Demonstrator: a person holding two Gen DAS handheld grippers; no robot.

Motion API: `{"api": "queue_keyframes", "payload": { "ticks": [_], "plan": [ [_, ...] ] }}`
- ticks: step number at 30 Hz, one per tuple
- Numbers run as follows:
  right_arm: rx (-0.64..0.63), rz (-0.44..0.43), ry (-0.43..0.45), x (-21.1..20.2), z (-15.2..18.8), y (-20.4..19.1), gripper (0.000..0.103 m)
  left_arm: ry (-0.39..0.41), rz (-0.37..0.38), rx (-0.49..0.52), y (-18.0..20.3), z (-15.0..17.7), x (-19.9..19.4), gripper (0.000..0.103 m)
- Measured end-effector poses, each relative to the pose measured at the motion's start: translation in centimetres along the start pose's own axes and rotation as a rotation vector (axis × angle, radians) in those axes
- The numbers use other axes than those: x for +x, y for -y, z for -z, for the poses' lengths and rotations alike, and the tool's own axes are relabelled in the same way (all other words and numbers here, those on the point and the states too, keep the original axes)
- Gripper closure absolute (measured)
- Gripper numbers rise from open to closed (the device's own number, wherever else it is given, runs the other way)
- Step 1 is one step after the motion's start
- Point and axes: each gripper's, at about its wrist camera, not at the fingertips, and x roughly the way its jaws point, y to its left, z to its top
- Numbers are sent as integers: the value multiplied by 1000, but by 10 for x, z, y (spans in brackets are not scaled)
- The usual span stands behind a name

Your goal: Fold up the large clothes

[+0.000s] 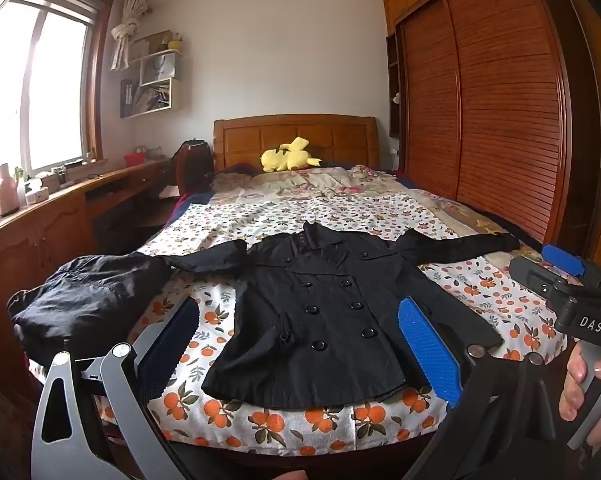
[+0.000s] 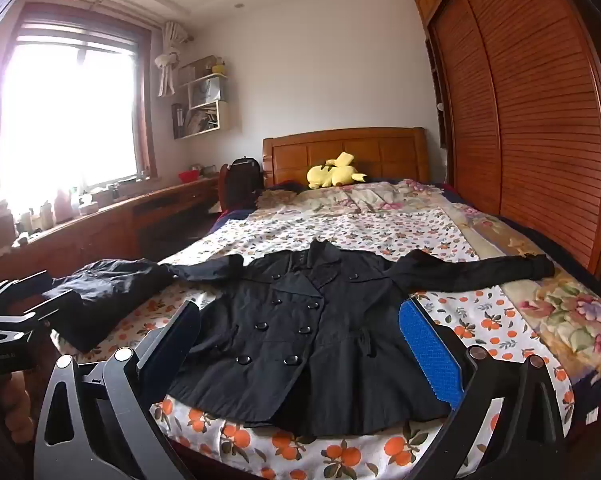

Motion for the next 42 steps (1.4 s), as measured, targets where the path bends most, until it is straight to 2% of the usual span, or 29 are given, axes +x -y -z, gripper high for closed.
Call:
{"api": "queue_keyframes", "payload": {
  "ticks": [42],
  "plan": [
    [4, 3, -16, 0, 4, -1, 6, -1, -6, -6, -3, 4, 3, 2]
  ]
}}
